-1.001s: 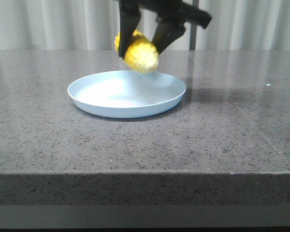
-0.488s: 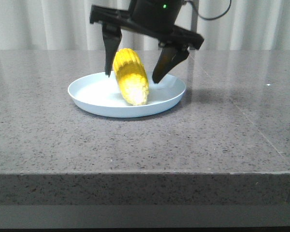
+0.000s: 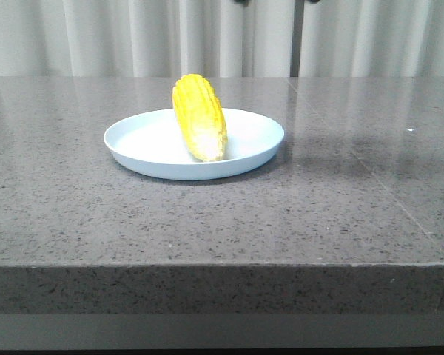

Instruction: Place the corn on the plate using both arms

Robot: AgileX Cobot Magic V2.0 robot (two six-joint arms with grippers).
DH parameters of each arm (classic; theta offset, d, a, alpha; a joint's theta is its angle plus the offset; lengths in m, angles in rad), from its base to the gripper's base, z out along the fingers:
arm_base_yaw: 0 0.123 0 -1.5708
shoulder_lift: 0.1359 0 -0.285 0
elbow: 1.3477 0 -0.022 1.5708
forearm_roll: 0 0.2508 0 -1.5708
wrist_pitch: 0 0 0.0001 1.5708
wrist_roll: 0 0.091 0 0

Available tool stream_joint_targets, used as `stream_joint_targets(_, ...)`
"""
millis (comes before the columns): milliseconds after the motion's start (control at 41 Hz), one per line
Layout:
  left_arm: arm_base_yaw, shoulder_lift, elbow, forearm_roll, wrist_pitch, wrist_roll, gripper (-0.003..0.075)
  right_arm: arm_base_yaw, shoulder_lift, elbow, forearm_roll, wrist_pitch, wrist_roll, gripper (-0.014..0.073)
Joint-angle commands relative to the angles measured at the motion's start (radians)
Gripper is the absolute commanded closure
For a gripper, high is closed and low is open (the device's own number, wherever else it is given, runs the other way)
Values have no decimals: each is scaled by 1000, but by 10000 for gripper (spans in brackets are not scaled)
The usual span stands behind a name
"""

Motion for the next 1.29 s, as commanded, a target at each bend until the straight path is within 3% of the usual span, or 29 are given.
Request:
stream_joint_targets(0, -8, 1, -24, 7, -79, -8, 280, 0, -145, 63, -13, -41, -60, -51)
stream_joint_targets(562, -8, 1, -24, 7, -79, -8, 280, 0, -674, 475, -16, -97, -92, -51)
stream_joint_targets(830, -8, 1, -24, 7, -79, -8, 280, 0, -856, 564, 15, -127, -91, -51)
stream_joint_targets(1050, -8, 1, -24, 7, -79, -8, 283, 0, -878, 564, 19, -123, -91, -49)
stream_joint_targets(1172, -8, 1, -24, 7, -70, -6, 332, 0, -878, 564, 19, -125, -91, 57)
stream_joint_targets(1270, -8, 1, -24, 18, -46, -4, 424, 0, -878, 564, 19, -125, -91, 232)
